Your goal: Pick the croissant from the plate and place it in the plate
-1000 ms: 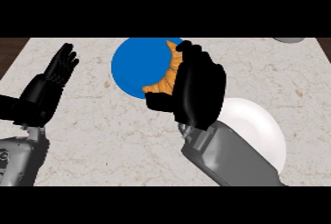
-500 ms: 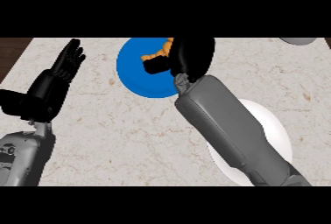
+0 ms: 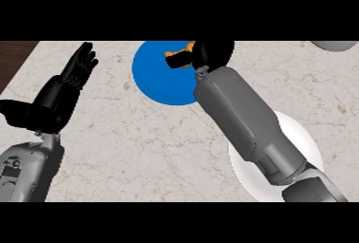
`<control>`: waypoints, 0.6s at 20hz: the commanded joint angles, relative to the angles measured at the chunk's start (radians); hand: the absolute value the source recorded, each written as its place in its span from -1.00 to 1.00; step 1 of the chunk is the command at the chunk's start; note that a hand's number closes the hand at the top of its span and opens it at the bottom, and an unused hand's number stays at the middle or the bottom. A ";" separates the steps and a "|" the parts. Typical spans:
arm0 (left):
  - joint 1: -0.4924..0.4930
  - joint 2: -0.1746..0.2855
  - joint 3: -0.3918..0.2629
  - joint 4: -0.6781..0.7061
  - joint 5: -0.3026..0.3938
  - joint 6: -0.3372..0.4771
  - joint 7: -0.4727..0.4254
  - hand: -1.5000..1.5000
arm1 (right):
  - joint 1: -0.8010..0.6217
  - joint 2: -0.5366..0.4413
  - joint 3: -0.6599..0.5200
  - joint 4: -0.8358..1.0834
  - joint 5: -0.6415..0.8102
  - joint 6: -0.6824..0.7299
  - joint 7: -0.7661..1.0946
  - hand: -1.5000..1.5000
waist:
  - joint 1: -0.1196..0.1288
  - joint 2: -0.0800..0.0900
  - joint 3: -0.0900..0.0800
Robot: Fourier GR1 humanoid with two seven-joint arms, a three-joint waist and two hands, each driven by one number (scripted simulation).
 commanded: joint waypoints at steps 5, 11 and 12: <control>-0.024 -0.010 -0.011 0.011 -0.003 -0.011 -0.001 0.00 | -0.038 0.006 -0.076 0.181 -0.141 -0.232 -0.014 -1.00 | 0.022 0.010 0.001; -0.050 -0.003 -0.006 0.015 0.001 -0.021 0.015 0.00 | -0.049 0.006 -0.116 0.208 -0.208 -0.386 -0.177 -1.00 | 0.030 0.013 0.002; -0.052 -0.027 -0.029 0.019 -0.021 0.002 0.020 0.00 | -0.068 0.006 -0.113 0.215 -0.192 -0.431 -0.172 -1.00 | 0.029 0.014 0.002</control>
